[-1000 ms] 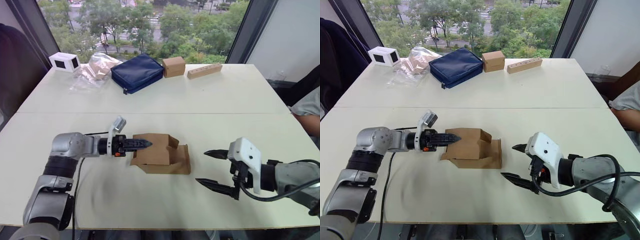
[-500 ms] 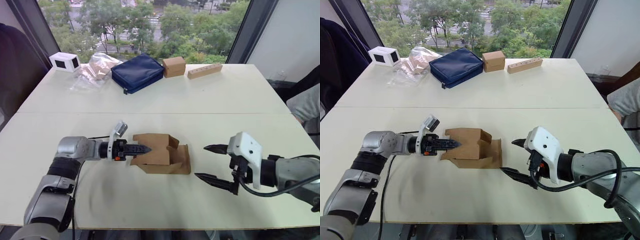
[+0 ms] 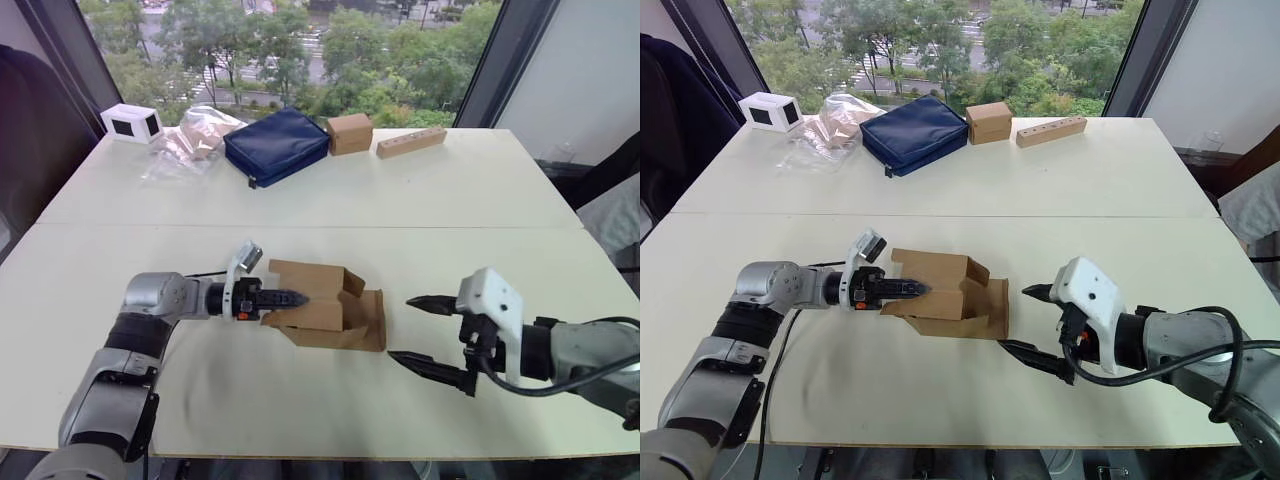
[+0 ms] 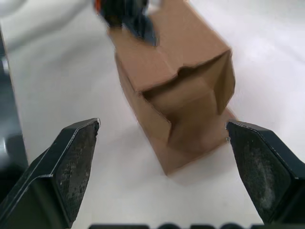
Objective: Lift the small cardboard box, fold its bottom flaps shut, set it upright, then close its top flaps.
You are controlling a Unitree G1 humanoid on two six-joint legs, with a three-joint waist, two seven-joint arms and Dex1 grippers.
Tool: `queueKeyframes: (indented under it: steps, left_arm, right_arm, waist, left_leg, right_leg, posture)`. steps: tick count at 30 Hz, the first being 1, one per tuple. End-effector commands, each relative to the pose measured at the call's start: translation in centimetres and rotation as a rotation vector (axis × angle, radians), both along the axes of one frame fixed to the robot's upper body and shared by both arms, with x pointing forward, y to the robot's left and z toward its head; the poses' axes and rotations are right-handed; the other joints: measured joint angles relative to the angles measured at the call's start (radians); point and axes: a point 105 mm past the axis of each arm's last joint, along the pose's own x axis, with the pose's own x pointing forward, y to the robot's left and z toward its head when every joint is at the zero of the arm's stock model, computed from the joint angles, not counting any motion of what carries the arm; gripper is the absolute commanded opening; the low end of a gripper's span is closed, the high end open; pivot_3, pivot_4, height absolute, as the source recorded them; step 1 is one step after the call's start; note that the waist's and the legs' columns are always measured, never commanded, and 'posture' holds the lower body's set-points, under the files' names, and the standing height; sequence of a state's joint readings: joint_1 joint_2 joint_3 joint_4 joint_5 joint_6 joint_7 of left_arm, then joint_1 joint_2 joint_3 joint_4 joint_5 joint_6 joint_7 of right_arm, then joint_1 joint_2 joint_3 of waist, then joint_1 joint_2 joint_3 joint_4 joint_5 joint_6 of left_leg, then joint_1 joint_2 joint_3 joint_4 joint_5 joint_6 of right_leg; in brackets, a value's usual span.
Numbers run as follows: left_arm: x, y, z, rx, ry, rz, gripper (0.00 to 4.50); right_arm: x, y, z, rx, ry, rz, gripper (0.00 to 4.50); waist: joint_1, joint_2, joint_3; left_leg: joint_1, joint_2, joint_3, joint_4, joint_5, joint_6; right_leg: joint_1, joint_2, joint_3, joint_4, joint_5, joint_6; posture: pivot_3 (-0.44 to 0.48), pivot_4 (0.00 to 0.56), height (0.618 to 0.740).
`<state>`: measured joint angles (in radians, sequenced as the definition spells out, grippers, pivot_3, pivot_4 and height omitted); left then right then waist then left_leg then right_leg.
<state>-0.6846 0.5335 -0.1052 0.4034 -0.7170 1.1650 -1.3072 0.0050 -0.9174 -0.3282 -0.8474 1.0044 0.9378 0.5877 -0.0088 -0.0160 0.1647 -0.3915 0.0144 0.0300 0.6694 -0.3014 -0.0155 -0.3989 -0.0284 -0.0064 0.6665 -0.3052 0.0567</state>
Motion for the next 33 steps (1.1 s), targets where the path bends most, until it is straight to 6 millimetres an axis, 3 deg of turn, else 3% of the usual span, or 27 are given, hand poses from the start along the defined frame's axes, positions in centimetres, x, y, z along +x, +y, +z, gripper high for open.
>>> queueKeyframes:
  steps: [1, 5, 8, 9, 11, 14, 18, 33]
  left_arm:
    - [0.3, -0.2, 4.8, 0.018, -0.311, -0.053, 0.00]
    - [0.1, -1.0, 10.7, -0.038, -0.547, -0.070, 0.00]
    - [0.3, -1.3, 12.8, -0.048, -0.640, -0.044, 0.00]
    - [0.3, -1.3, 13.2, -0.045, -0.663, -0.046, 0.00]
    - [0.2, -1.3, 13.5, -0.043, -0.682, -0.051, 0.00]
    - [0.6, -1.2, 14.1, -0.045, -0.708, -0.033, 0.00]
    - [0.8, -1.3, 14.6, -0.054, -0.739, -0.021, 0.00]
    - [0.6, -1.0, 13.8, -0.071, -0.724, -0.021, 0.00]
  right_arm:
    - [1.5, -0.7, 3.7, 0.211, -0.136, -0.082, 3.80]
    - [4.0, -2.1, 6.7, 0.410, -0.253, -0.220, 2.23]
    - [5.4, -2.6, 7.2, 0.392, -0.317, -0.277, 1.18]
    - [5.8, -2.5, 7.7, 0.417, -0.336, -0.281, 0.64]
    - [6.2, -2.5, 8.3, 0.452, -0.354, -0.284, 0.02]
    - [7.4, -2.1, 9.8, 0.537, -0.392, -0.312, 0.02]
    - [8.5, -0.7, 10.3, 0.565, -0.400, -0.303, 0.02]
    - [7.9, 3.0, 8.6, 0.573, -0.325, -0.165, 0.02]
  waist:
    - [-0.001, 0.000, 0.000]
    - [-0.001, 0.000, 0.000]
    - [-0.001, 0.001, 0.000]
    - [-0.002, 0.001, 0.000]
    - [-0.006, 0.001, 0.000]
    - [-0.005, 0.001, 0.000]
    - [-0.004, 0.001, 0.000]
    - [-0.005, 0.001, 0.000]
  left_leg:
    - [0.000, 0.000, 0.000, 0.000, 0.000, 0.000]
    - [0.000, 0.000, 0.000, 0.000, 0.000, -0.001]
    - [0.000, 0.000, 0.000, 0.000, 0.000, 0.000]
    - [0.000, 0.000, 0.000, 0.000, 0.000, 0.000]
    - [0.000, 0.000, 0.000, 0.000, 0.000, -0.001]
    - [0.000, 0.001, 0.000, 0.000, 0.001, -0.001]
    - [0.000, 0.000, 0.001, 0.000, 0.001, -0.002]
    - [-0.003, 0.001, 0.001, 0.004, 0.001, -0.001]
  right_leg:
    - [0.000, 0.000, 0.000, 0.000, 0.000, 0.000]
    - [0.000, 0.000, 0.000, 0.001, 0.000, 0.000]
    - [0.000, 0.000, 0.000, 0.001, 0.000, 0.000]
    - [0.000, 0.000, 0.000, 0.001, 0.000, 0.000]
    - [0.000, 0.001, 0.000, 0.001, 0.000, 0.000]
    - [-0.002, 0.002, 0.001, 0.003, 0.000, 0.000]
    - [-0.003, 0.002, 0.001, 0.004, 0.000, 0.000]
    - [-0.005, 0.002, 0.001, 0.007, 0.000, 0.000]
  posture:
    - [0.000, 0.150, 0.740]
    - [0.000, 0.150, 0.740]
    - [0.000, 0.150, 0.740]
    - [0.000, 0.150, 0.740]
    - [0.000, 0.150, 0.740]
    - [0.000, 0.150, 0.740]
    - [0.000, 0.150, 0.740]
    - [0.000, 0.150, 0.740]
